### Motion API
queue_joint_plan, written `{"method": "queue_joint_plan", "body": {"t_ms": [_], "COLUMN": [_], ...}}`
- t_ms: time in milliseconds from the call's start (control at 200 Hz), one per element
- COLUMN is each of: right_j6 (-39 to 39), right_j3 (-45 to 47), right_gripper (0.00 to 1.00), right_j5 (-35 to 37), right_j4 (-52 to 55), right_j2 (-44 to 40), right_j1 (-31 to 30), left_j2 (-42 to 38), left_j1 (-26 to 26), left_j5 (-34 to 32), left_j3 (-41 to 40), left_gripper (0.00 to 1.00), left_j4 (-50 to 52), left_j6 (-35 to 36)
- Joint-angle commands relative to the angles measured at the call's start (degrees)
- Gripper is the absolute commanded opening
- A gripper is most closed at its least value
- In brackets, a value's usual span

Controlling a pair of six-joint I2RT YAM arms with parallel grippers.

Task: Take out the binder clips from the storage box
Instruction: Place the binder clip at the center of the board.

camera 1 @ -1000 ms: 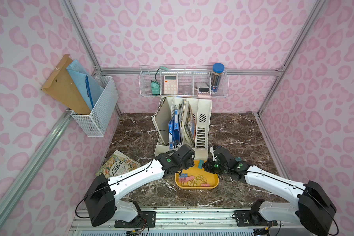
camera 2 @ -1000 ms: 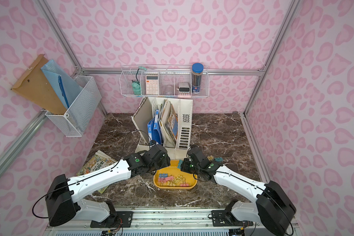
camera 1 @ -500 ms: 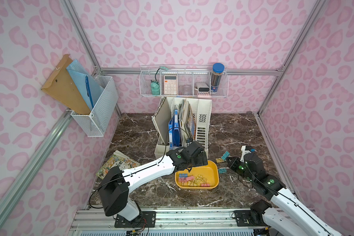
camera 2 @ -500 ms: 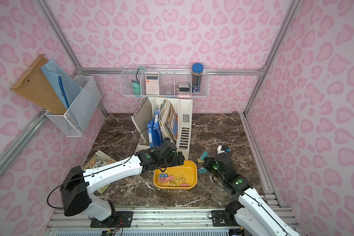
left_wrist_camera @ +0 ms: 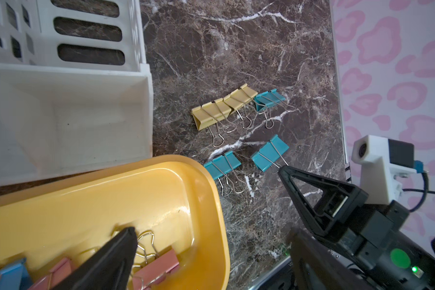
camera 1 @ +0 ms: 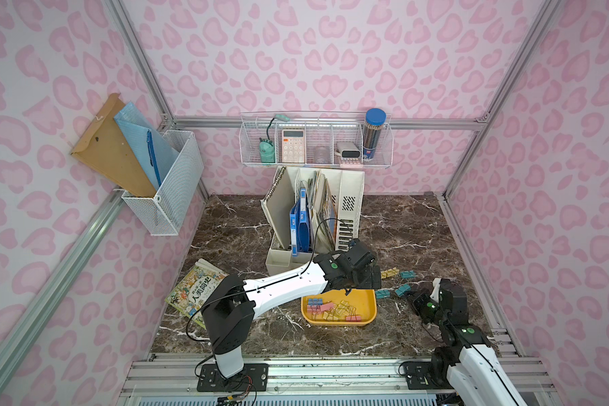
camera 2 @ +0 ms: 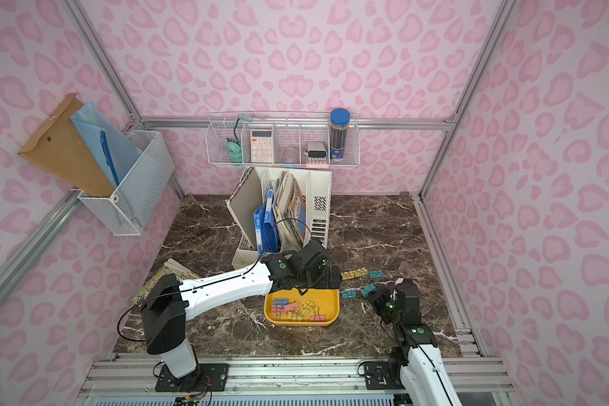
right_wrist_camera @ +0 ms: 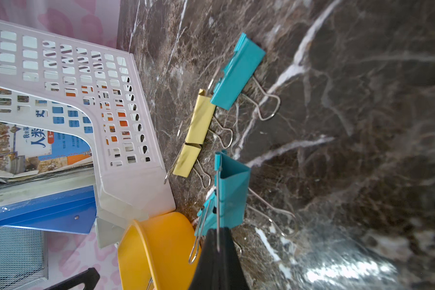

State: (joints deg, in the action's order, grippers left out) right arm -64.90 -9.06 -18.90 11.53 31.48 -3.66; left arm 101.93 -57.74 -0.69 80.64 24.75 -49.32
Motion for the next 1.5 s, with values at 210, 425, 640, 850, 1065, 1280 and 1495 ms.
{"method": "queue_joint_plan", "body": {"t_ms": [210, 425, 640, 850, 1065, 1280, 1495], "right_j6": [-6.06, -8.12, -9.13, -13.29, -14.12, -14.37, -17.38], "right_j3": [3.66, 5.46, 5.43, 6.34, 6.61, 6.27, 7.74], "right_gripper": [0.00, 0.00, 0.00, 0.01, 0.00, 0.01, 0.02], "right_j5": [0.17, -1.45, -1.14, 1.52, 0.68, -0.40, 1.56], "right_j4": [-4.23, -8.47, -10.57, -9.85, -11.38, -13.03, -13.29], "right_j2": [-3.55, -1.10, 1.56, -1.85, -1.25, 2.70, 0.43], "right_j1": [0.45, 0.50, 0.48, 0.41, 0.41, 0.39, 0.14], "left_j2": [-0.15, 0.06, 0.16, 0.16, 0.24, 0.11, -0.23], "left_j1": [-0.02, -0.01, 0.07, 0.11, 0.17, 0.34, 0.52], "left_j5": [-0.89, -1.06, -1.79, -1.86, -1.86, -1.79, -1.75], "left_j3": [0.29, 0.61, 0.22, 0.31, 0.04, 0.07, -0.13], "left_gripper": [0.99, 0.99, 0.99, 0.99, 0.99, 0.99, 0.99], "left_j4": [1.37, 1.66, 2.00, 2.67, 2.66, 2.67, 2.66], "left_j6": [0.85, 0.68, 0.24, -0.16, -0.69, -0.83, -0.93]}}
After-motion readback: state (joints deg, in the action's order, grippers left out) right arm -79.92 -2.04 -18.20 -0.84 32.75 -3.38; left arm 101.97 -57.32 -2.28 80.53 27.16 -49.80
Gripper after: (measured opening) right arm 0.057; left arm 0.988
